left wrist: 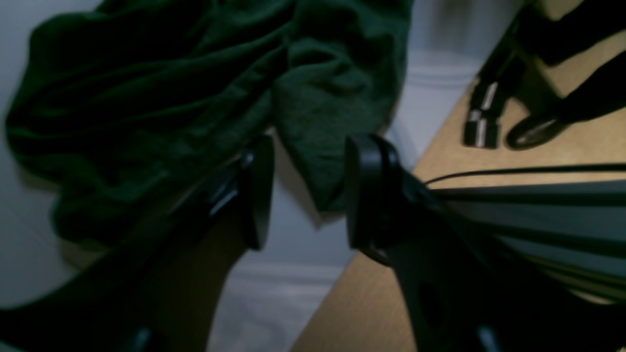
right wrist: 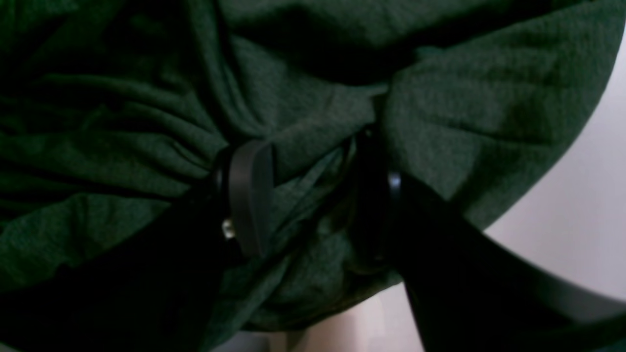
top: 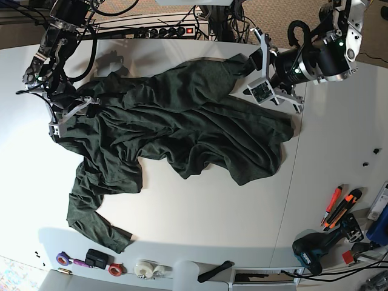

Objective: Layout the t-shirt on the table in an organized manner, then fold the t-shirt properly
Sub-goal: 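Lower the left gripper's fabric onto the table beside the shirt body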

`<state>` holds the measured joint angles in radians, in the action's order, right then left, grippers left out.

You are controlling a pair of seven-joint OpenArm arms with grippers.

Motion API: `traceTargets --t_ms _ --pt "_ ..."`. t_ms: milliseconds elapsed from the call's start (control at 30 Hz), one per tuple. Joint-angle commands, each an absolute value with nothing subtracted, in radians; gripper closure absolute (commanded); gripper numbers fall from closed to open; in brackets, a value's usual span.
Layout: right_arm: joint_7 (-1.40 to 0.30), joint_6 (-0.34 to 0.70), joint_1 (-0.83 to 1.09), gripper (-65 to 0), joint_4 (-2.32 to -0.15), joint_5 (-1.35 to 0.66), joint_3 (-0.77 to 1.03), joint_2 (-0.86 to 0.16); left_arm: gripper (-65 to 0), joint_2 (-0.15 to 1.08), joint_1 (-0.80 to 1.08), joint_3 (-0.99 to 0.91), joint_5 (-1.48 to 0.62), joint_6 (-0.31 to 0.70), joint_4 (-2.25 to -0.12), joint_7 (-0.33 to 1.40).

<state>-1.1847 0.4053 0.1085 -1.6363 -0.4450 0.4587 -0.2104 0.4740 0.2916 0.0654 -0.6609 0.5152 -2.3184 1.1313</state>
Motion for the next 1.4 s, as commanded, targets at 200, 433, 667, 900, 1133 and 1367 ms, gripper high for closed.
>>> traceTargets --t_ms 200,433,667,900,1133,1367 --pt "-1.253 0.401 0.122 -28.3 -1.628 -0.403 0.459 -0.213 -24.8 0.46 0.372 0.062 -0.554 0.486 -2.189 1.002" --pt "-1.253 0.401 0.122 -28.3 -1.628 -0.403 0.459 -0.213 -24.8 0.372 0.369 0.062 -0.542 0.522 -2.031 0.995" --pt "-1.253 0.401 0.121 -28.3 -1.628 -0.403 0.459 -0.213 -24.8 0.346 0.368 0.063 -0.51 0.524 -1.977 0.993" --pt "-1.253 0.401 0.121 -28.3 -1.628 -0.403 0.459 -0.213 -24.4 0.346 0.368 0.063 -0.471 0.52 -1.936 0.96" --pt "-1.253 0.401 0.121 -28.3 -1.628 -0.403 0.459 -0.213 0.0 0.348 0.363 0.063 -0.467 0.525 -1.915 0.978" --pt "-1.252 0.403 0.121 -28.3 -1.628 -0.403 0.459 -0.213 0.0 0.446 0.335 0.062 -0.38 0.488 -2.082 1.039"
